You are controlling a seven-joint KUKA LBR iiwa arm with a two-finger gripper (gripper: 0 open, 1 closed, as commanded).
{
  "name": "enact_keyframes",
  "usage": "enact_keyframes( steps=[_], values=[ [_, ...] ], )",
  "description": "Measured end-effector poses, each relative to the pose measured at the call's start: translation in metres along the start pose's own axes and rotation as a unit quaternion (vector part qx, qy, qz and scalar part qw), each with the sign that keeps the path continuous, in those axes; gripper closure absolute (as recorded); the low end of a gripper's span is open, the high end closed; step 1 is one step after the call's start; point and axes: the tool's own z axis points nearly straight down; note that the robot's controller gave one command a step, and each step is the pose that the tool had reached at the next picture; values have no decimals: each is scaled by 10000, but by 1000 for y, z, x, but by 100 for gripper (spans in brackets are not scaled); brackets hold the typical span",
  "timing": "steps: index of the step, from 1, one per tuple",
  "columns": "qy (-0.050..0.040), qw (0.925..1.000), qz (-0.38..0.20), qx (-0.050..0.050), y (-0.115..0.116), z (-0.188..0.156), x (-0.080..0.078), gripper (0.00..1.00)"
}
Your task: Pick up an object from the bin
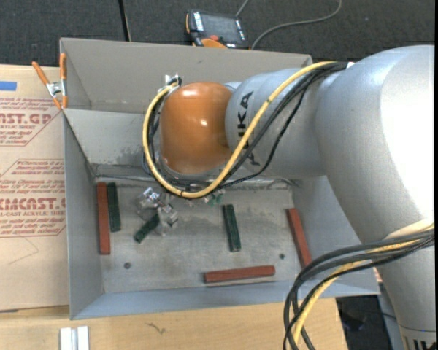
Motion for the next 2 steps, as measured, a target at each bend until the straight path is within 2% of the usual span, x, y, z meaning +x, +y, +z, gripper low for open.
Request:
enact_keyframes(
  steps=[1,2],
  values=[
    [-34,9994,-340,31,-1,-115,10,100],
    [-42,9994,-346,36,1,-221,12,100]
  ],
)
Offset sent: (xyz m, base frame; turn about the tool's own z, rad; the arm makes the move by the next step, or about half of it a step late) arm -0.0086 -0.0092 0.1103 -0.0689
